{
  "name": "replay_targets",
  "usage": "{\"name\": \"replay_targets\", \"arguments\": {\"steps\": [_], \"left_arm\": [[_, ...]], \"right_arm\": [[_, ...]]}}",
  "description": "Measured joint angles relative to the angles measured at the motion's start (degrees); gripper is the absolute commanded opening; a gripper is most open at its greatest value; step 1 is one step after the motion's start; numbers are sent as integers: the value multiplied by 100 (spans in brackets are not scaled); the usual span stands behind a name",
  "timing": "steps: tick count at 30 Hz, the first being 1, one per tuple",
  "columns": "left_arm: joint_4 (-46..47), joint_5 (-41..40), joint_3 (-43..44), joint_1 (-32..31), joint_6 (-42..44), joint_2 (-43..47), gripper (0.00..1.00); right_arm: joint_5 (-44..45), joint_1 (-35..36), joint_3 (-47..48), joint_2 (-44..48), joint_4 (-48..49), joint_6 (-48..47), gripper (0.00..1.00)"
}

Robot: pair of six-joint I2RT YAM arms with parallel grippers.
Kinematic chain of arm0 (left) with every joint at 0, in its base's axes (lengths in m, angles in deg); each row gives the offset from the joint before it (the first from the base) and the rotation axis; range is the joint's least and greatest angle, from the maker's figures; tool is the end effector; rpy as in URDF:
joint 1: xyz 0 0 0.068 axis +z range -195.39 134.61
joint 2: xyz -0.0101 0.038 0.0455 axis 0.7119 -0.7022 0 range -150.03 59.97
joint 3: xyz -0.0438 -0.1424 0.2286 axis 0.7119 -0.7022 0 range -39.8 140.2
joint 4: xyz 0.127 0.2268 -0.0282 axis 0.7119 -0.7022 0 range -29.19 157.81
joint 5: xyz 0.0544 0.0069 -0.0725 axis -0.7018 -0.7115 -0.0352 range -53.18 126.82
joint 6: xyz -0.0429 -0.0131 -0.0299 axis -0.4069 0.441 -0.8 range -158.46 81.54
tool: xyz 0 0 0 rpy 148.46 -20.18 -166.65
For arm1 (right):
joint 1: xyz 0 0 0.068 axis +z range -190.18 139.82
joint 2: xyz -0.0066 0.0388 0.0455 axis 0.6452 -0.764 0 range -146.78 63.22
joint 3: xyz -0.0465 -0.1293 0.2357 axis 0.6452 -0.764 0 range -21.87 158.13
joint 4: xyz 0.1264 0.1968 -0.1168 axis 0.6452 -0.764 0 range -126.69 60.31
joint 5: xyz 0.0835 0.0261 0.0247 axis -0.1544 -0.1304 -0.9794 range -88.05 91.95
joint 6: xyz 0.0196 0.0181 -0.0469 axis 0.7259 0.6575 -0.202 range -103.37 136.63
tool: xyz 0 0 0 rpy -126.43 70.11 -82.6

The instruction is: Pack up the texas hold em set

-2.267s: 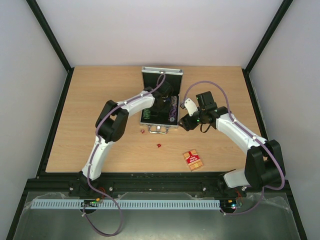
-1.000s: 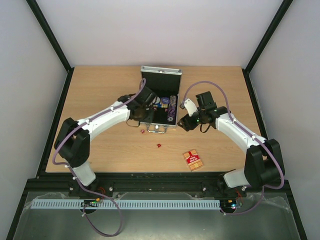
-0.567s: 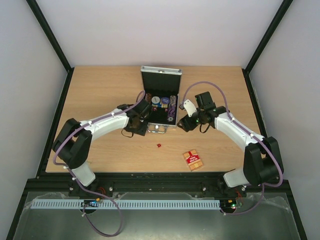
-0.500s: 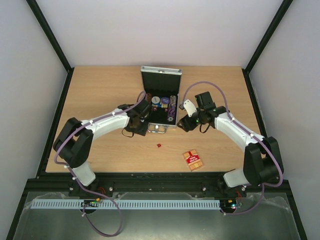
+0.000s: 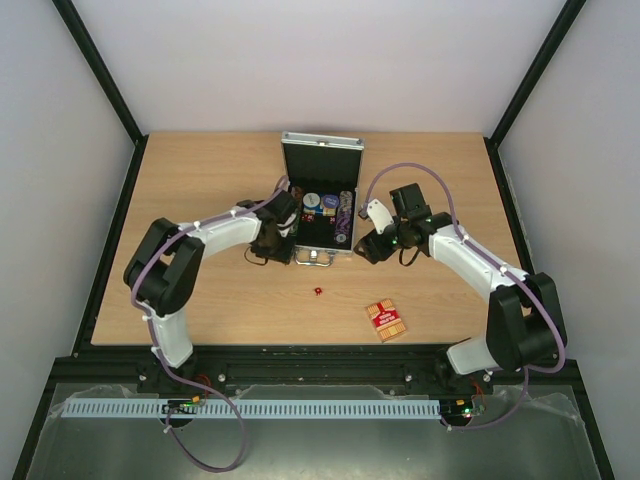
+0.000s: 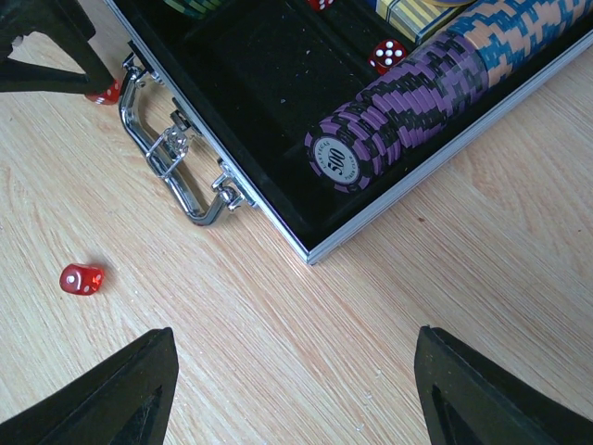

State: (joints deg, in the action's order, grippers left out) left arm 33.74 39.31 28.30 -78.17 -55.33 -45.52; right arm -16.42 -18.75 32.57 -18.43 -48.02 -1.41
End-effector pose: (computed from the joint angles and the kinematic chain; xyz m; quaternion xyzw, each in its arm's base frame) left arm 0.2989 -0.1942 0.1630 0.1400 0.9767 -0.0870 0.1372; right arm 0.2774 0.1209 0.2391 -0.3654 0.8398 0.1587 0.3689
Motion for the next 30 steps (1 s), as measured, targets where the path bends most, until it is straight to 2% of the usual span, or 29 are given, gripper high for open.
{"name": "replay_targets", "arguments": {"steps": [6, 21, 23, 26, 30], "left_arm": [[76, 118, 57, -4, 107, -146, 45], [48, -42, 57, -4, 74, -234, 24], [31, -55, 57, -7, 70, -234, 26], [7, -59, 57, -22, 70, -234, 33], [-61, -105, 57, -44, 15, -234, 33]], "right_arm": [[0, 0, 2, -26, 0, -4, 71], [-2, 0, 0, -50, -2, -24, 71], [-2, 0, 0, -52, 0, -31, 71], [-2, 0, 2, -55, -2, -44, 71], [-2, 0, 0, -55, -2, -61, 71]]}}
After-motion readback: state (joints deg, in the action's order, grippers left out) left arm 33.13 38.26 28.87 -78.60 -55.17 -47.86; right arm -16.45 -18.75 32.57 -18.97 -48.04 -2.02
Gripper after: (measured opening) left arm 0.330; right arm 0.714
